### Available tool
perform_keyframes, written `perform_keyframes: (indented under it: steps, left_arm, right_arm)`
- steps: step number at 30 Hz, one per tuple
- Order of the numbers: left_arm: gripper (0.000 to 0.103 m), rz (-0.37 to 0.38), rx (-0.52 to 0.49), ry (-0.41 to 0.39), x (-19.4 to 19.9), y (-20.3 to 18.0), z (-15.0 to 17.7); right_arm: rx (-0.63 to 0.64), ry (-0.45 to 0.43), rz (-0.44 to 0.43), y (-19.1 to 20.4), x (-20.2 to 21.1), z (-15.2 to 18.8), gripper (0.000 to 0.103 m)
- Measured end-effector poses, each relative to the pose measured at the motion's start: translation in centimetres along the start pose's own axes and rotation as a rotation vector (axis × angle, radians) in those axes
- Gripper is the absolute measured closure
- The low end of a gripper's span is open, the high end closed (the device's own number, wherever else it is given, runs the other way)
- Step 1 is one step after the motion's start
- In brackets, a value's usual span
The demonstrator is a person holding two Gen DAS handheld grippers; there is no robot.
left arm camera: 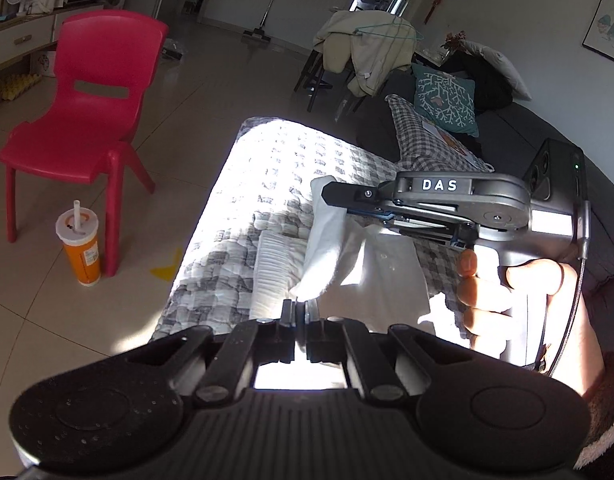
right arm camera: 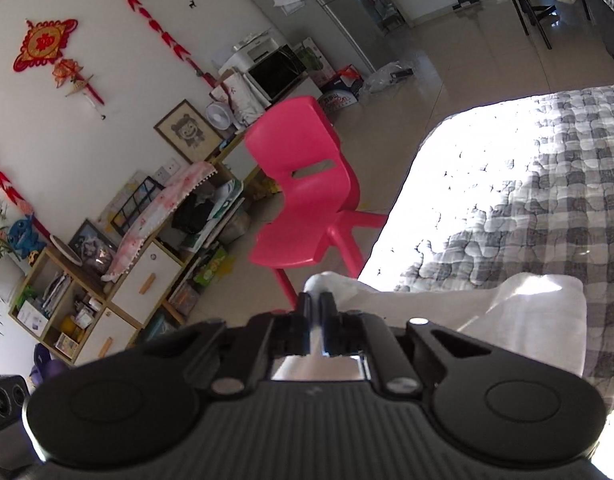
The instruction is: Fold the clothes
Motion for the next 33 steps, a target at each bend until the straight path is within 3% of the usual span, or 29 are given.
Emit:
perform_keyframes:
  steps: [3,5,8,11,14,18,21,25,27,29,30,31,33]
  left_arm:
    - [0.097,-0.026,0.005,0.065,-1.3,2.2,0.9]
    - [0.078,-0.049,-0.017,0.079,-0.8,2.9,1.7]
    - [0.052,-0.071,-0.08,0.018,0.6,3.2,0.9]
    - [0.037,-0.051,-0.161,-0.07,0.5,2.6,-0.8]
    - [0.035,-0.015,-0.151,-0.028,-2.3,2.1,-1.6]
    - [0.035,-0.006,-0.063,0.017,-5.4,3.2,-2.1]
    - [0.034,0.01,0.037,0.072,-7.3,4.1,-1.7]
    - [0.037,0.043,0.236,0.125,-9.0,5.4,-0.7]
    - [0.047,0.047,0.306,0.103,-8.9,6.0,-0.7]
    - [0.084,0.066,0.37,0.087,-8.6,6.2,-0.7]
    - [0.085,0.066,0.388,0.075,-8.4,6.2,-0.7]
    - [0.095,0.066,0.407,0.062,-8.2,6.1,-0.7]
    - [0.098,0.067,0.39,0.02,-7.6,5.4,-1.1]
  right_arm:
    - [0.003,0.041,0.015,-0.2,-1.7,1.2,0.088]
    - [-0.001,0.074,0.025,-0.5,-2.8,2.1,0.077]
    - [-0.015,0.057,0.038,-1.0,-2.2,1.5,0.072]
    - [-0.024,-0.027,0.042,-1.7,0.8,-1.0,0.063]
    - [-0.032,-0.079,0.131,-4.3,4.0,-2.5,0.058]
    - [-0.087,-0.05,0.281,-8.9,6.9,-1.9,0.057]
    - [-0.119,-0.025,0.322,-10.8,8.4,-1.0,0.057]
    - [-0.135,0.019,0.285,-10.9,8.4,0.8,0.057]
    - [-0.12,0.036,0.297,-10.8,7.7,1.6,0.058]
    - [-0.083,0.023,0.308,-10.7,7.0,2.0,0.07]
    - [-0.064,0.009,0.306,-10.5,6.8,2.0,0.08]
    - [-0.048,-0.01,0.302,-10.1,6.8,1.8,0.09]
    - [-0.017,-0.049,0.309,-9.5,7.3,1.2,0.091]
Point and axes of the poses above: each gripper's, at about its wrist camera, not at the fingertips, and x roughly against the way its jaws point, y to its left, z to its underside, the point moved 9 cm from there along -x, roughly the way its jaws point, and after that the axes turned 11 degrees about -y, right-handed, at the moved point
